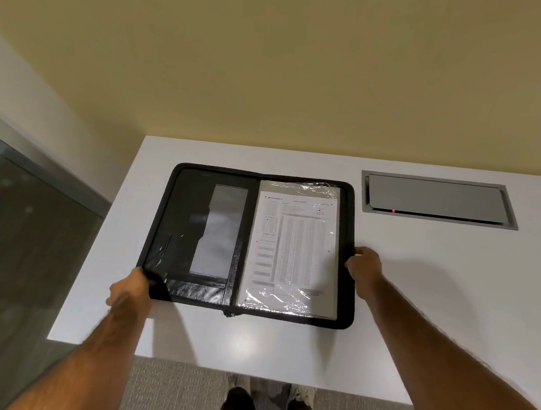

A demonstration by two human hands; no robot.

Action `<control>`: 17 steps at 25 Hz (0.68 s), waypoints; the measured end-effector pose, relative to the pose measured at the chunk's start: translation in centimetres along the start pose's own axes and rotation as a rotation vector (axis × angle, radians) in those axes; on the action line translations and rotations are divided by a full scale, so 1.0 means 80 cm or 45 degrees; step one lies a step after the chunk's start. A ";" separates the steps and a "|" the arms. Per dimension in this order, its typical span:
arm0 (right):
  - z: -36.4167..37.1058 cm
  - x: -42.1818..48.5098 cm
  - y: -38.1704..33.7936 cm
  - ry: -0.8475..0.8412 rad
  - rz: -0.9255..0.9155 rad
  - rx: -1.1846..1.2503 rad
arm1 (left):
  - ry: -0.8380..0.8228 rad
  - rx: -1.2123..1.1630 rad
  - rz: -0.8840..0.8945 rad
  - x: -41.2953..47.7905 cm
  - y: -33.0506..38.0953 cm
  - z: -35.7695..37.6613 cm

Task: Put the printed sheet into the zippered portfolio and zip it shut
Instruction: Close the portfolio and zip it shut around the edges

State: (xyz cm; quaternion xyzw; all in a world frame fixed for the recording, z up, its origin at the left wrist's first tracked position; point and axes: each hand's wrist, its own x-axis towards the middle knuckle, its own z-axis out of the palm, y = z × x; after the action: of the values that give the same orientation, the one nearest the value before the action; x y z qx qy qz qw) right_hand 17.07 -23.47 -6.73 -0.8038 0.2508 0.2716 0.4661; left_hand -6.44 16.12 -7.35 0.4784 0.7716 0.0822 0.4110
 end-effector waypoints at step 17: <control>-0.016 -0.029 -0.076 -0.232 -0.010 0.108 | -0.826 -0.154 0.972 -0.232 -0.034 0.015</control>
State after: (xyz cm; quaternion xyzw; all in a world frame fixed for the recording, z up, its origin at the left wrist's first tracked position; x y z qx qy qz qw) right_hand 19.62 -21.56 -0.89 -0.7562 0.2153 0.3309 0.5218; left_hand -3.63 -0.62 0.78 0.7027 0.3680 0.1181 0.5973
